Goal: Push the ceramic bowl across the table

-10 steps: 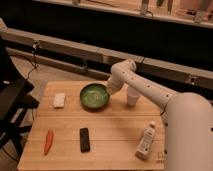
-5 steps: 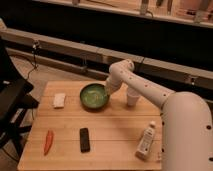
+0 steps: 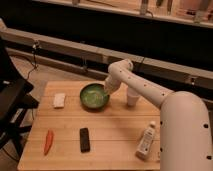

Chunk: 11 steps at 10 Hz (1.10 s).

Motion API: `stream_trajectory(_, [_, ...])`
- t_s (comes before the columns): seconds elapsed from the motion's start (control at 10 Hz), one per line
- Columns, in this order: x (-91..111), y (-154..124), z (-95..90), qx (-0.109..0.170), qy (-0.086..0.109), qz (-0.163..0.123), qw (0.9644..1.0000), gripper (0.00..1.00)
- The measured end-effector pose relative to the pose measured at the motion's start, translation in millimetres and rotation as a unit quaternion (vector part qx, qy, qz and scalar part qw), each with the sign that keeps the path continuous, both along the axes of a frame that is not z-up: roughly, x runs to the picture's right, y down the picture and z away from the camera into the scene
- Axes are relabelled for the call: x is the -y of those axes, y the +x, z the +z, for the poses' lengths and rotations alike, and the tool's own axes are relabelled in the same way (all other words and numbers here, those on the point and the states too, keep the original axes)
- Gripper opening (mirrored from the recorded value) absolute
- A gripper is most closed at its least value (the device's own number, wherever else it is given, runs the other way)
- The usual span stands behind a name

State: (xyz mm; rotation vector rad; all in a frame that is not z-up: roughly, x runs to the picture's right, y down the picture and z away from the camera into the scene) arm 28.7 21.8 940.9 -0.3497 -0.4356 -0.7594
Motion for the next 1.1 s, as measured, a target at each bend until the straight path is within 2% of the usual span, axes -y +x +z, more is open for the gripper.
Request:
stream_trajectory(0.6, [9, 2, -13.2, -0.002, 0.006, -0.012, 0.9999, 0.04])
stream_trajectory(0.8, [9, 11, -14.1, -0.012, 0.008, -0.007, 0.9999, 0.04])
stream_trajectory(1.1, [5, 35, -13.3, -0.037, 0.008, 0.018, 0.9991, 0.04])
